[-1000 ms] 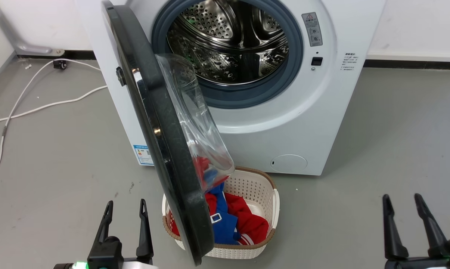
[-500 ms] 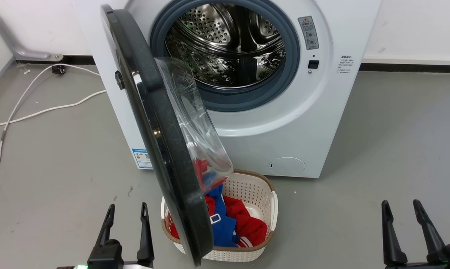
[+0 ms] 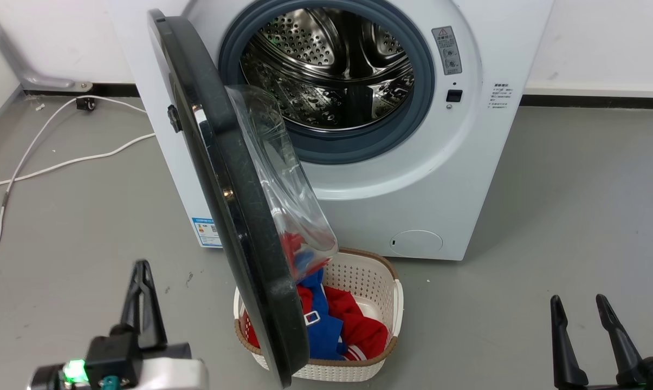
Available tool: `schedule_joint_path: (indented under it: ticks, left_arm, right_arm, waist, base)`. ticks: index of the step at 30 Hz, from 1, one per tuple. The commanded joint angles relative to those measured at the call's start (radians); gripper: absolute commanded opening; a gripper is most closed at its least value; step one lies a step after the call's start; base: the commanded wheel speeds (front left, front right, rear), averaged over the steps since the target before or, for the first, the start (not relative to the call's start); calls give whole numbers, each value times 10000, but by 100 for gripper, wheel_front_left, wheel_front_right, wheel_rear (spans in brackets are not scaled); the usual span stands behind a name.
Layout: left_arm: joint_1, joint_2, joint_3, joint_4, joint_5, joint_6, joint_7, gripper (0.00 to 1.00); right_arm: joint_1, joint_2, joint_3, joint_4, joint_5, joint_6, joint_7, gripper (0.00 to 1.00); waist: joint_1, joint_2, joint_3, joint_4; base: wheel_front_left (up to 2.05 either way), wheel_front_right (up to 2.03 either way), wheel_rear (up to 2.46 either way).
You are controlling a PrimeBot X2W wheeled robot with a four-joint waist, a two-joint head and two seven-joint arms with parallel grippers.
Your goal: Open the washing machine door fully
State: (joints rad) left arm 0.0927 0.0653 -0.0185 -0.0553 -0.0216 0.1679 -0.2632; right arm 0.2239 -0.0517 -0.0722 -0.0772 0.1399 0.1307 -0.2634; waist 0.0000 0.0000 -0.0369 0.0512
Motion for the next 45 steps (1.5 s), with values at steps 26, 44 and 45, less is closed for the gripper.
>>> schedule_joint_path:
  ticks: [26,44,45]
  left_arm:
    - [-2403,511,-3330,-4050,1187,-910,-22,0]
    - [-1236,401,-5309,-1800,736,-1575,198,0]
    - [-1166,412,-5369,-1679,712,-1587,189,0]
  right_arm:
    - [154,26,62,-133,-17,1,-18,100]
    - [38,26,-30,-124,41,1,-18,100]
    - [28,26,-36,-122,40,1,-18,100]
  waist:
    - [0,0,59,132]
    - [0,0,347,335]
    - [0,0,368,354]
  base:
    - [0,0,0]
    - [0,0,0]
    - [0,0,0]
